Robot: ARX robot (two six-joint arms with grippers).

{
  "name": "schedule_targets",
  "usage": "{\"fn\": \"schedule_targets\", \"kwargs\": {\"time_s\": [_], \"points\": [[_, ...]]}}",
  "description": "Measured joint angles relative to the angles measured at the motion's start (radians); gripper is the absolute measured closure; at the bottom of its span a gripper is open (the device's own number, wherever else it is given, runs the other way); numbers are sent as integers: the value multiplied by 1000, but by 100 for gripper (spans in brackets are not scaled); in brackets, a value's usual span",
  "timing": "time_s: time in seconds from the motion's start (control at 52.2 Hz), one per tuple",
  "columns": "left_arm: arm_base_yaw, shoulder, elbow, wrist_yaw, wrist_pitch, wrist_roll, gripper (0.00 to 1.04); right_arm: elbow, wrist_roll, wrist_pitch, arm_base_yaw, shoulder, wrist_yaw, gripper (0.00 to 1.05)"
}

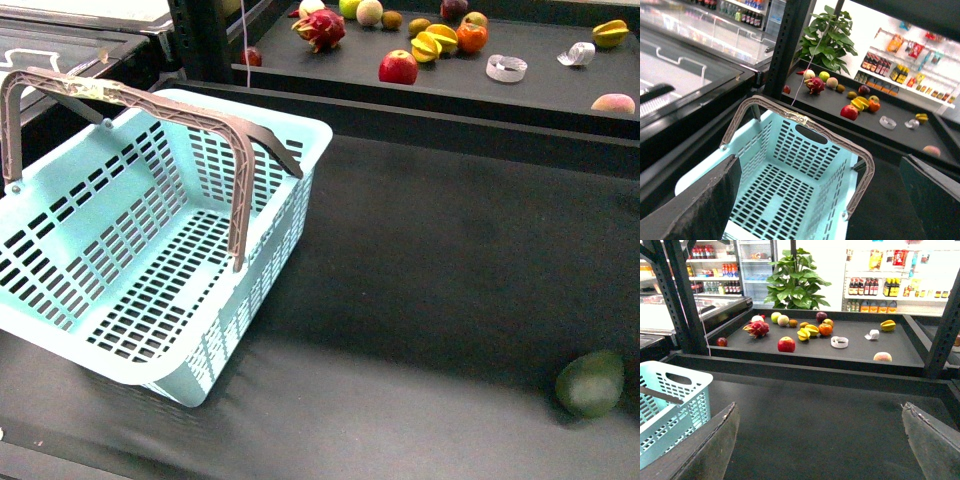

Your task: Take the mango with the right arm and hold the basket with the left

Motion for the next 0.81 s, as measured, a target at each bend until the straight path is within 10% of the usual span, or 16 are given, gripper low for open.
{"fn": "schedule_targets", "kwargs": {"time_s": [0.805], "points": [[-173,1294,253,-48,833,-369,6,0,0,0,0,0,0,8]]}}
